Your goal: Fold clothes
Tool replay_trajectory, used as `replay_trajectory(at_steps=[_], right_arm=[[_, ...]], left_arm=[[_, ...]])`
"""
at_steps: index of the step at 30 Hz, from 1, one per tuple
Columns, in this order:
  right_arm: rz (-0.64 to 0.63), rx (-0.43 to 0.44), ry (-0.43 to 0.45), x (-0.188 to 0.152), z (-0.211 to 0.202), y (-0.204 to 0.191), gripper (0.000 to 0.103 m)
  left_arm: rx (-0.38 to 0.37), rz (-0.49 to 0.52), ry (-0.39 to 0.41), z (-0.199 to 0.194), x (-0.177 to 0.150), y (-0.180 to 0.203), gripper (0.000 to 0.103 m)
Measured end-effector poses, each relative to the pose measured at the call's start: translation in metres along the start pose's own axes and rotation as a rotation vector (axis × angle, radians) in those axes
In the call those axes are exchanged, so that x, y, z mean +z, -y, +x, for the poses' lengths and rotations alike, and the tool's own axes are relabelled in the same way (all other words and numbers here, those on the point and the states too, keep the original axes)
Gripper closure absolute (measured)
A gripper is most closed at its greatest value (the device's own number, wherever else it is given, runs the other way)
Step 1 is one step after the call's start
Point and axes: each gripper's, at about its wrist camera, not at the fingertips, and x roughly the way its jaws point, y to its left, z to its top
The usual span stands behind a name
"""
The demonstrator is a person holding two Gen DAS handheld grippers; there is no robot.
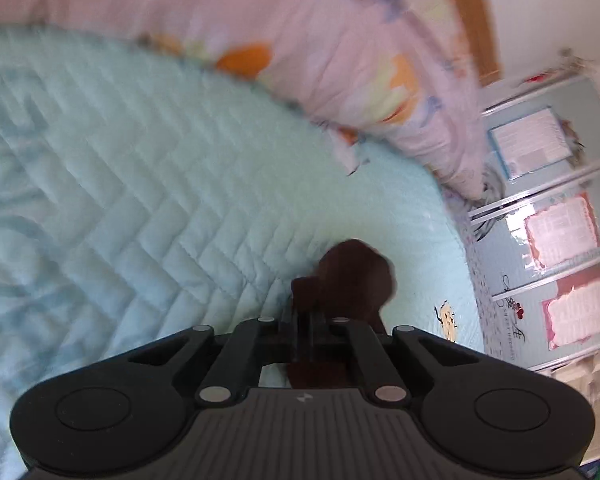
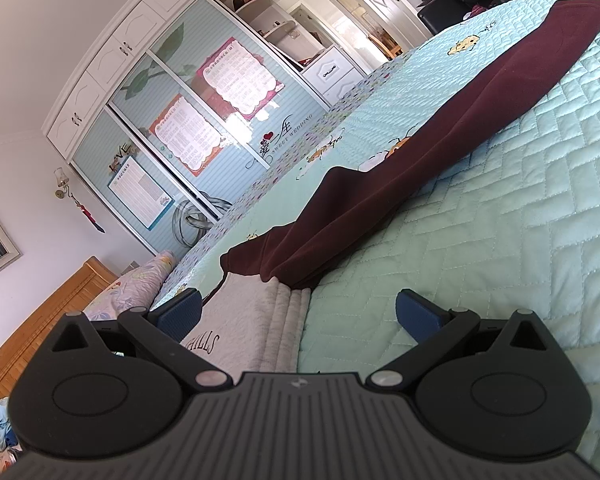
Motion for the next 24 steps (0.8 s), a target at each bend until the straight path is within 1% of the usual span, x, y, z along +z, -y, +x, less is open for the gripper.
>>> replay_trajectory(at_steps=[2,4,5,7,9,10,11,12,13,14,15,17,18,20,22,24], right_arm=[[0.000,0.000,0.000,0.000,0.000,0.000,0.000],[0.000,0.001,0.001,0.000,0.000,0.000,0.000],[0.001,0.002,0.001,0.000,0.000,0.000,0.000],[0.002,0.003,0.002,0.000,0.000,0.000,0.000],[0.003,0.004,0.003,0.000,-0.001,0.000,0.000],[0.003,0.005,0.003,0.000,-0.001,0.000,0.000],[0.003,0.005,0.004,0.000,-0.001,0.000,0.000],[0.004,0.006,0.005,0.000,-0.001,0.000,0.000],[0.005,0.006,0.005,0.000,-0.001,0.000,0.000],[0.006,0.007,0.006,0.000,-0.001,0.000,0.000],[0.006,0.007,0.006,0.000,-0.001,0.000,0.000],[0.006,0.007,0.006,0.001,0.000,0.000,0.000],[0.006,0.007,0.006,0.001,0.000,0.000,0.000],[0.006,0.008,0.006,0.001,0.000,0.001,0.000],[0.006,0.007,0.006,0.000,-0.001,0.005,0.000],[0.005,0.007,0.006,0.000,-0.001,0.002,0.000]], left_arm=[[-0.026,0.128,0.107,-0.028,-0.009,0.009,0.100],[-0.041,0.162,0.170,-0.051,-0.012,0.011,0.100],[-0.039,0.151,0.191,-0.058,-0.011,0.009,0.100],[-0.004,0.117,0.191,-0.057,-0.007,0.002,0.098],[0.058,0.091,0.112,-0.034,-0.001,-0.011,0.091],[0.078,0.077,0.076,-0.022,0.001,-0.019,0.085],[0.063,0.057,0.060,-0.014,0.002,-0.027,0.085],[0.035,0.035,0.066,-0.015,0.004,-0.030,0.085],[0.018,0.019,0.063,-0.017,0.007,-0.032,0.082],[0.003,0.014,0.062,-0.020,0.009,-0.034,0.073],[-0.012,0.008,0.062,-0.023,0.012,-0.036,0.069],[-0.027,-0.013,0.057,-0.032,0.018,-0.042,0.056],[-0.033,-0.043,0.058,-0.039,0.020,-0.047,0.054],[-0.045,-0.114,0.078,-0.052,0.019,-0.055,0.039],[-0.043,-0.182,0.106,-0.068,0.015,-0.062,0.034],[-0.021,-0.228,0.141,-0.082,0.011,-0.064,0.033]])
